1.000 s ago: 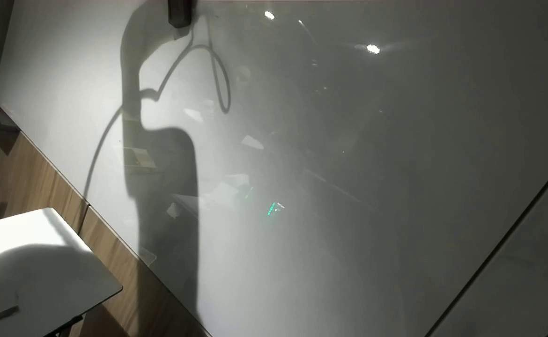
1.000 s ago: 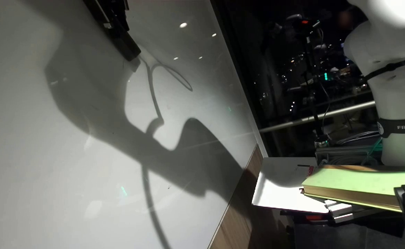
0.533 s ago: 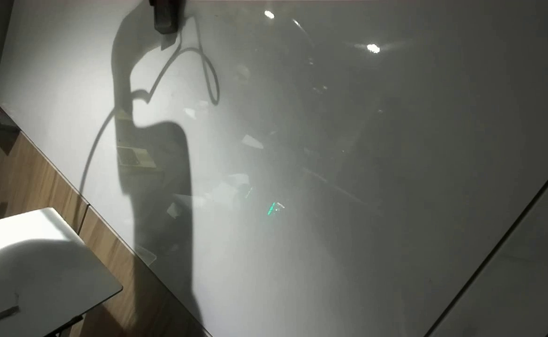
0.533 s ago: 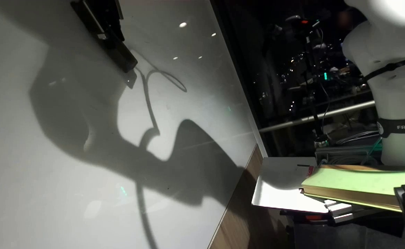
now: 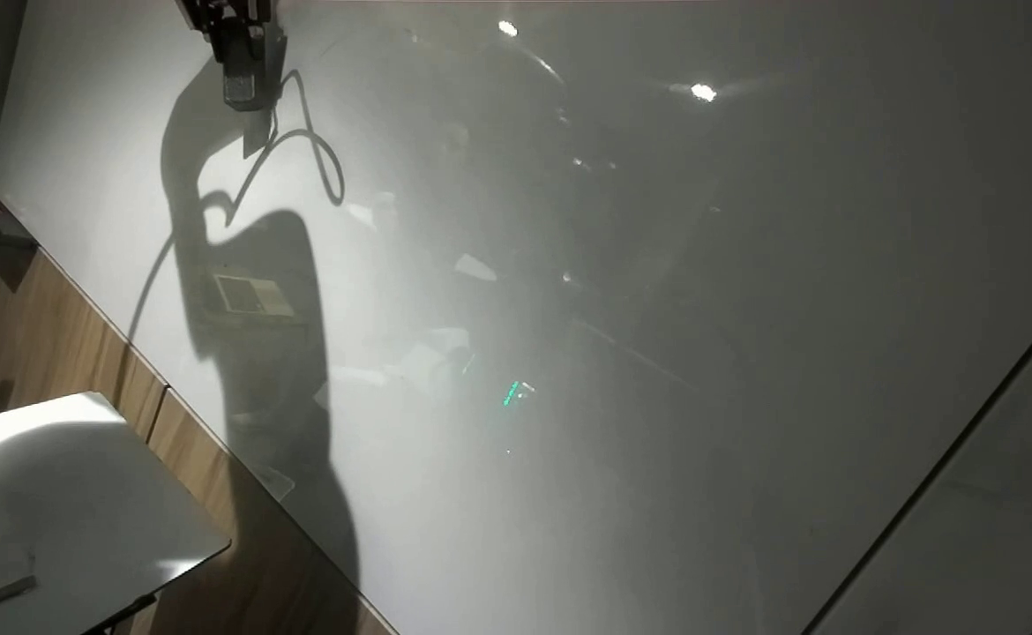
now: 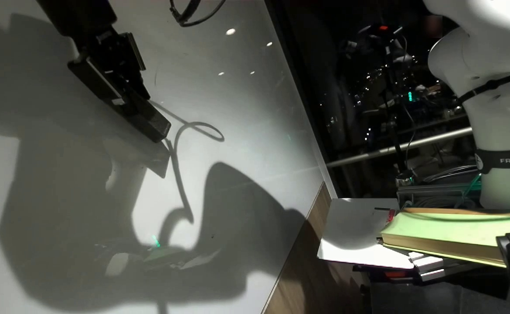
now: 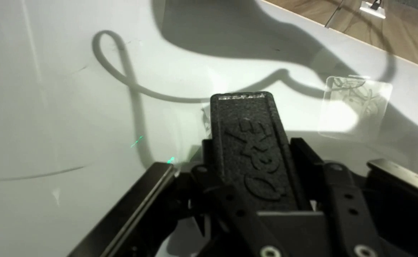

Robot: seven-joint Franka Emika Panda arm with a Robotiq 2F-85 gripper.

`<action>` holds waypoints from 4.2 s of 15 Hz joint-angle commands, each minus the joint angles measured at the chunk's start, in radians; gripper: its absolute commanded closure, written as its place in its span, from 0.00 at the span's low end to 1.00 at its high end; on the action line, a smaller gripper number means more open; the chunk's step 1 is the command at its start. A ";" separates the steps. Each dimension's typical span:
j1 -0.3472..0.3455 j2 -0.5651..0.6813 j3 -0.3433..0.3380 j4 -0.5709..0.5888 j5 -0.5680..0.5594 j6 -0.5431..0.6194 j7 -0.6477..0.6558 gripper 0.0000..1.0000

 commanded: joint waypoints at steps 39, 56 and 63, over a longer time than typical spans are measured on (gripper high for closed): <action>-0.205 -0.563 -0.163 -0.833 0.270 0.264 -0.166 0.71; -0.258 -0.275 -0.183 -1.188 0.340 0.545 -0.115 0.71; -0.256 -0.199 -0.204 -1.145 0.354 0.546 -0.121 0.71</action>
